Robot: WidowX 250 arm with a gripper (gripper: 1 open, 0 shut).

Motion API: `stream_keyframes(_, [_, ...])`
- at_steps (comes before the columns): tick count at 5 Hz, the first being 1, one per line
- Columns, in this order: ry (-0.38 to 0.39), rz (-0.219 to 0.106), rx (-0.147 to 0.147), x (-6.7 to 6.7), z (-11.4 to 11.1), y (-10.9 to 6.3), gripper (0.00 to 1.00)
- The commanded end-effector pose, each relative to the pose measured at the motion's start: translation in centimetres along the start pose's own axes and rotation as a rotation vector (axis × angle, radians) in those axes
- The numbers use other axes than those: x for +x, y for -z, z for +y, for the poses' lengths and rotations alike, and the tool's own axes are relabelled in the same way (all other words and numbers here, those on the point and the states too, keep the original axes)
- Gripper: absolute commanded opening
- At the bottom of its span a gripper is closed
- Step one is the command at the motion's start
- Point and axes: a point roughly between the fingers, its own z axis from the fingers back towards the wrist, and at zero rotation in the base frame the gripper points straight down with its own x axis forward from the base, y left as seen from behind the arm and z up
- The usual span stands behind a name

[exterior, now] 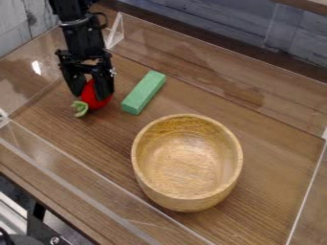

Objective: Move the red fruit to the left

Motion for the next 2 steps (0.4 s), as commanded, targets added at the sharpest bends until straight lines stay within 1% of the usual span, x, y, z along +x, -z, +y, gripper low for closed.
stream_keyframes(1, [-0.029,-0.075,0.006,0.1,-1.0,-3.1,1.00])
stream_keyframes(2, [-0.072,-0.094,-0.011,-0.1,-1.3,-4.3,1.00])
